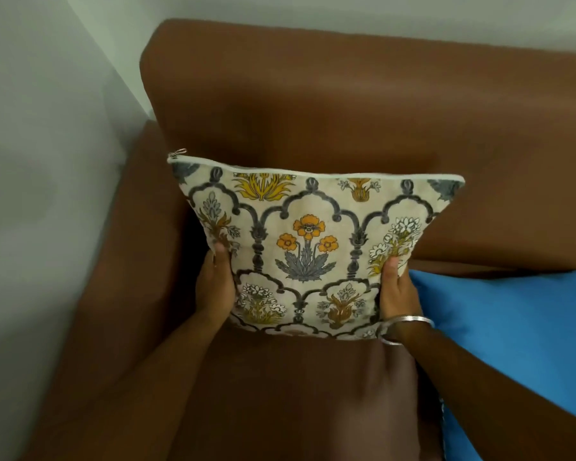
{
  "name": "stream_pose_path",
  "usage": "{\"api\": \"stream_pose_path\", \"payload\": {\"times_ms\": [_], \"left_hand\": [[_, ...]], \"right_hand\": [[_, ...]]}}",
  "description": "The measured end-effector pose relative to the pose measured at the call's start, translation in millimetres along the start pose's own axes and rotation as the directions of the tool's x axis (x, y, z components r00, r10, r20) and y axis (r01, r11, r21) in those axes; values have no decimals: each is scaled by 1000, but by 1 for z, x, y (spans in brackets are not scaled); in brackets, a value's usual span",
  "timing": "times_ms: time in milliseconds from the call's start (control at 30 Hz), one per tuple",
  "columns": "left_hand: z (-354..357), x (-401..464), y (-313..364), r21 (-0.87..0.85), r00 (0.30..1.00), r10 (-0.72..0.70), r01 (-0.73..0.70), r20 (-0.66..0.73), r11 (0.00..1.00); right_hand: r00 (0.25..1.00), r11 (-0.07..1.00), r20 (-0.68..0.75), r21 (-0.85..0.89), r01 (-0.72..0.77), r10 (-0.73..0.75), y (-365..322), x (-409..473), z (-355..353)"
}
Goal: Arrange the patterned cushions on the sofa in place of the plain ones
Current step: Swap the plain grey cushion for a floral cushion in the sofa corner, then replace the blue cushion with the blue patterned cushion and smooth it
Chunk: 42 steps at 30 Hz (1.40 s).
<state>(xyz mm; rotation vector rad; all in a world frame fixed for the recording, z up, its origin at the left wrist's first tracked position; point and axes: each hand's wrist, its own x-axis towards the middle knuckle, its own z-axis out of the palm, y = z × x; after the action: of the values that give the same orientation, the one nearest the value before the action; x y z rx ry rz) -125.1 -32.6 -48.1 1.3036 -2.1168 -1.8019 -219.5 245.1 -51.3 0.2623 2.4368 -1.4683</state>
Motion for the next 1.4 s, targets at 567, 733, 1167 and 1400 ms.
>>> {"api": "stream_pose_path", "payload": {"times_ms": [567, 733, 1167, 1400], "left_hand": [[-16, 55, 56, 646, 129, 821, -688, 557, -330], [-49, 58, 85, 671, 384, 707, -721, 594, -173], [166, -181, 77, 599, 633, 593, -745, 498, 292], [312, -278, -35, 356, 959, -79, -24, 272, 934]], "right_hand": [[184, -379, 641, -634, 674, -745, -68, 60, -7], [639, -73, 474, -833, 548, -606, -94, 68, -53], [879, 384, 321, -807, 448, -352, -17, -36, -221], [976, 762, 176, -647, 17, 128, 162, -5, -375]]}}
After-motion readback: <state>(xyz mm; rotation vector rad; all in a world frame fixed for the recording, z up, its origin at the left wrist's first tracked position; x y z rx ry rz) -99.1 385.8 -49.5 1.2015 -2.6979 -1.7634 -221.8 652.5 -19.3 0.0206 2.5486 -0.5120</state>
